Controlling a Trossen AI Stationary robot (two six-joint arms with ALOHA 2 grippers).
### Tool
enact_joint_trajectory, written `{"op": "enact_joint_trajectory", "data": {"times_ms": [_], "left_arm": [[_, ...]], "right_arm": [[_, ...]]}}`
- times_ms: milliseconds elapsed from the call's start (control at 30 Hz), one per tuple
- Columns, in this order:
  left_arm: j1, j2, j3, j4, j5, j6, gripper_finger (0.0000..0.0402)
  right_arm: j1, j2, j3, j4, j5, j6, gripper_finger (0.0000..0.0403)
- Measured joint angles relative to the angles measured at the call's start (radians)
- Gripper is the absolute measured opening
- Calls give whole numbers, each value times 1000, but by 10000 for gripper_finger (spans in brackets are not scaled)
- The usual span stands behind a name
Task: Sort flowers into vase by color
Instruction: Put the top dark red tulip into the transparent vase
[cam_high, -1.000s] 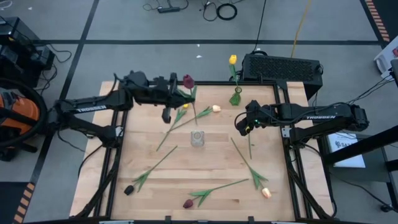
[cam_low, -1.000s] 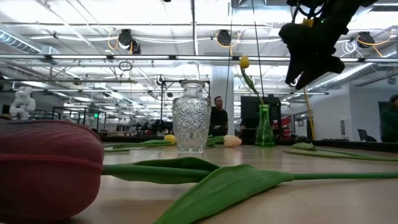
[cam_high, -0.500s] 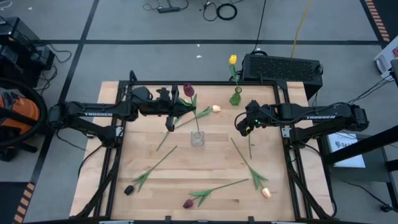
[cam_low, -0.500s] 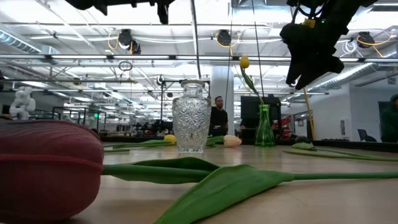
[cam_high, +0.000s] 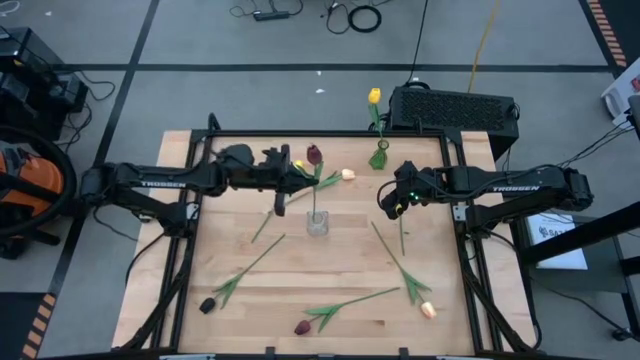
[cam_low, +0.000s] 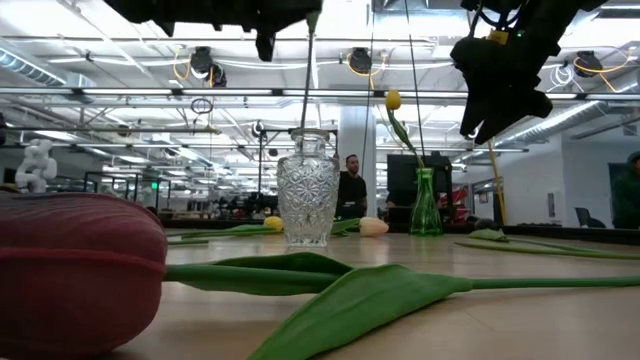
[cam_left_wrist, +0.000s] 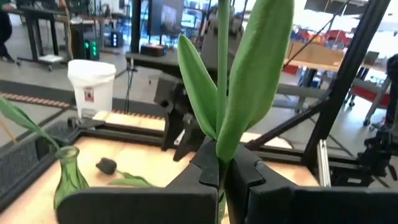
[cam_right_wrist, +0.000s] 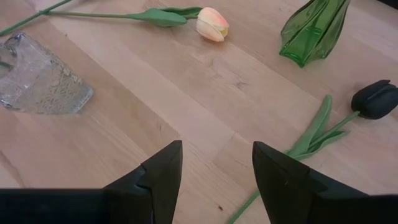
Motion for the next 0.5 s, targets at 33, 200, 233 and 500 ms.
{"op": "enact_joint_trajectory", "data": {"times_ms": [33, 200, 233, 500], "left_arm": [[0, 12, 0, 3, 1, 0, 3], [-12, 80, 0, 20, 7, 21, 3], [-14, 88, 0, 32, 8, 24, 3], [-15, 109, -39, 176, 11, 44, 3]], "right_arm": [[0, 0, 0, 0, 0, 0, 187], [0, 0, 0, 0, 0, 11, 187], [0, 0, 0, 0, 0, 16, 187], [0, 0, 0, 0, -3, 19, 187]]}}
